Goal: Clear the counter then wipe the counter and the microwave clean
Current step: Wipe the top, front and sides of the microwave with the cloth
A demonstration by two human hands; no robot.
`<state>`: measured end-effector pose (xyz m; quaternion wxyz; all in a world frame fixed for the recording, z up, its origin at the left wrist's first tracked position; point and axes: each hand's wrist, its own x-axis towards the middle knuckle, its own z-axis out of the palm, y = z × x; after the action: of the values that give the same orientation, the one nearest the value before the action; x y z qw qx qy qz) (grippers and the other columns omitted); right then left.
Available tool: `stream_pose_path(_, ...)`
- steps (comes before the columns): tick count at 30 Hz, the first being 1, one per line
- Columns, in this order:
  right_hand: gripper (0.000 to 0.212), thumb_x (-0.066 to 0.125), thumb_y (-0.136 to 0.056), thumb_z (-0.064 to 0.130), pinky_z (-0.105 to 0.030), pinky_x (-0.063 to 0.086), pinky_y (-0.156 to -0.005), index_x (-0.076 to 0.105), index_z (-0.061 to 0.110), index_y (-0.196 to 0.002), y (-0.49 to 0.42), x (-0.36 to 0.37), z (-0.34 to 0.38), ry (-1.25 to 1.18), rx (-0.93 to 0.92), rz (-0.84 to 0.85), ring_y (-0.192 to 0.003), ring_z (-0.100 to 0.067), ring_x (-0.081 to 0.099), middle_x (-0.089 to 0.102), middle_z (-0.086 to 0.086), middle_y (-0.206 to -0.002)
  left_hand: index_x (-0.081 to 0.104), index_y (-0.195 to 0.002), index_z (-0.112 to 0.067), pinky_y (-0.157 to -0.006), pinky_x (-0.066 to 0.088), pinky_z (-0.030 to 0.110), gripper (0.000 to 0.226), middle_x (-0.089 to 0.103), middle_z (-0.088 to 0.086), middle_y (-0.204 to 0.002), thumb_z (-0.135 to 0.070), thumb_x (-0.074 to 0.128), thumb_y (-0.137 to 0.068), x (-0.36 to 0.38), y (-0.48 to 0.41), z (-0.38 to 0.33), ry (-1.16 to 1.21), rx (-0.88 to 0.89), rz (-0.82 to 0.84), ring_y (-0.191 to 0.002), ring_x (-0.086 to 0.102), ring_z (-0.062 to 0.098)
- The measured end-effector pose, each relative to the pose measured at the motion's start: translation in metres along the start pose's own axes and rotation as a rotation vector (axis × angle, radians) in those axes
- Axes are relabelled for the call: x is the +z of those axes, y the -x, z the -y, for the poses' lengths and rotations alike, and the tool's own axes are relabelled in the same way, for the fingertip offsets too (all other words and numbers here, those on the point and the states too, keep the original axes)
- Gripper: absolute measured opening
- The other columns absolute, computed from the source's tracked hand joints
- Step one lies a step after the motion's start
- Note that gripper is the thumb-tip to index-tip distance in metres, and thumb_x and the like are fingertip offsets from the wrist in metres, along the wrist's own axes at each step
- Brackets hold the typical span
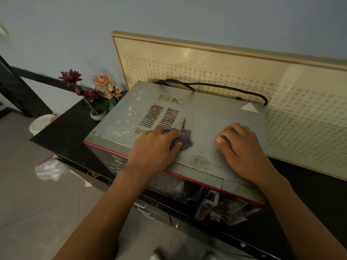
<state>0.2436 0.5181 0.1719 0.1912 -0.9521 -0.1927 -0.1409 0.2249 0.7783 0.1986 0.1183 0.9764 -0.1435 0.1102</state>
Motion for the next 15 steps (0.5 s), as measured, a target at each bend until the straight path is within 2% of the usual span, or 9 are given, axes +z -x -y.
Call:
stream_pose_path(5,0.042,0.03,-0.101,0.043,-0.035,0.036,-0.084,0.066,0.02,-0.105,0.0,0.001,-0.002,-0.006,0.002,-0.003,-0.094,-0.015,0.045,0.053,0.004,-0.108,0.06,-0.13,-0.038,-0.071,0.059,0.036,0.05,0.063,-0.001,-0.101,-0.062,0.033,-0.094,-0.015,0.042,0.009,0.058,0.071,0.097,-0.081,0.064,0.017)
stream_pose_path(8,0.043,0.03,-0.1,0.045,-0.035,0.036,-0.083,0.065,0.02,-0.105,-0.001,0.001,0.0,0.011,0.008,-0.002,-0.095,-0.017,0.046,0.053,0.002,-0.108,0.064,-0.129,-0.035,-0.071,0.059,0.036,0.043,0.064,0.003,-0.098,-0.056,0.044,-0.098,-0.01,0.036,0.004,0.066,0.007,0.034,-0.08,0.066,0.021)
stream_pose_path(11,0.039,0.034,-0.098,0.045,-0.036,0.038,-0.084,0.064,0.022,-0.104,-0.001,0.0,0.002,0.048,0.004,0.006,-0.096,-0.018,0.047,0.053,0.002,-0.108,0.066,-0.129,-0.031,-0.073,0.052,0.035,0.036,0.065,0.009,-0.103,-0.047,0.054,-0.099,-0.002,0.0,-0.011,0.048,-0.033,-0.026,-0.087,0.065,0.029)
stream_pose_path(15,0.03,0.041,-0.097,0.042,-0.034,0.036,-0.084,0.062,0.023,-0.104,0.0,0.001,0.002,0.067,-0.008,0.001,-0.097,-0.018,0.047,0.051,0.002,-0.109,0.063,-0.128,-0.031,-0.074,0.051,0.035,0.036,0.063,0.007,-0.11,-0.049,0.053,-0.099,0.003,-0.01,-0.021,-0.002,0.015,0.022,-0.091,0.066,0.028)
